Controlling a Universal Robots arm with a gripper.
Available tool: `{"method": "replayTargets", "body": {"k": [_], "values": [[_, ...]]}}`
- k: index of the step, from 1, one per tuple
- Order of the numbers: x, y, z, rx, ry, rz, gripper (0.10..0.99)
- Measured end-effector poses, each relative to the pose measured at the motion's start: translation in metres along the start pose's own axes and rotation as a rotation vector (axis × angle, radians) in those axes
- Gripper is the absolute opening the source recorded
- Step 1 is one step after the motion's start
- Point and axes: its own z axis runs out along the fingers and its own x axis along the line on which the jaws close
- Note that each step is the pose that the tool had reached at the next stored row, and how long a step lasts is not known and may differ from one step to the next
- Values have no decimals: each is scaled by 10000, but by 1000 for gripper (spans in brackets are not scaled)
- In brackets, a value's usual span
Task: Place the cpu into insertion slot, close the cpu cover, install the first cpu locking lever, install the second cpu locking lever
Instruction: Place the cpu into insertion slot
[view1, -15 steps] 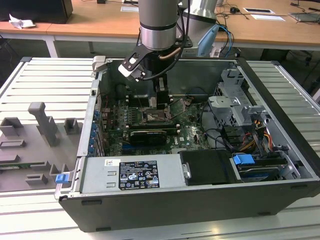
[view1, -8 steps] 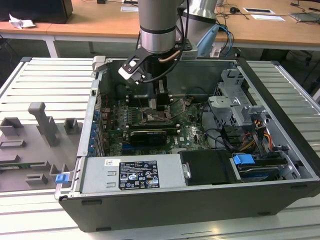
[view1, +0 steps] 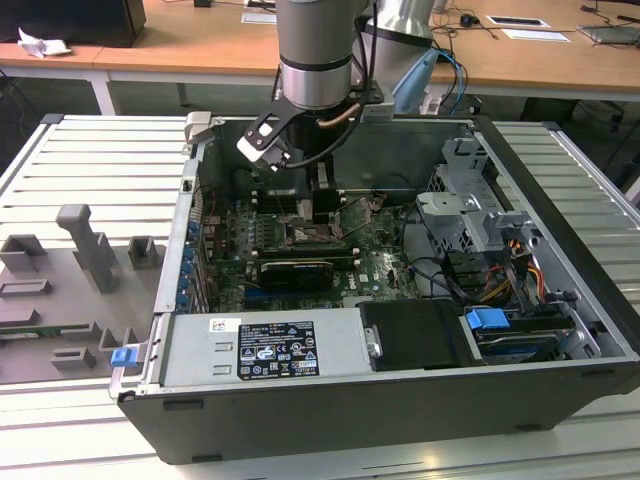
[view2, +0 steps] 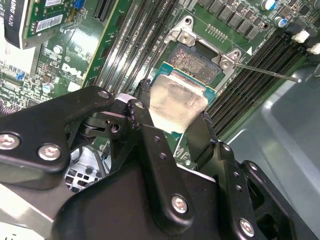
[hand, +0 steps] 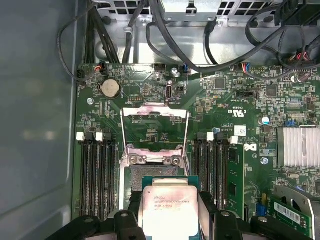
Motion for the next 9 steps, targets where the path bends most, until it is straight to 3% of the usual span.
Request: {"method": "replayTargets", "body": {"k": [5,9], "values": [[3,-2,21,0,0,2,529],[57,-10,131,0,1,0,529]]}}
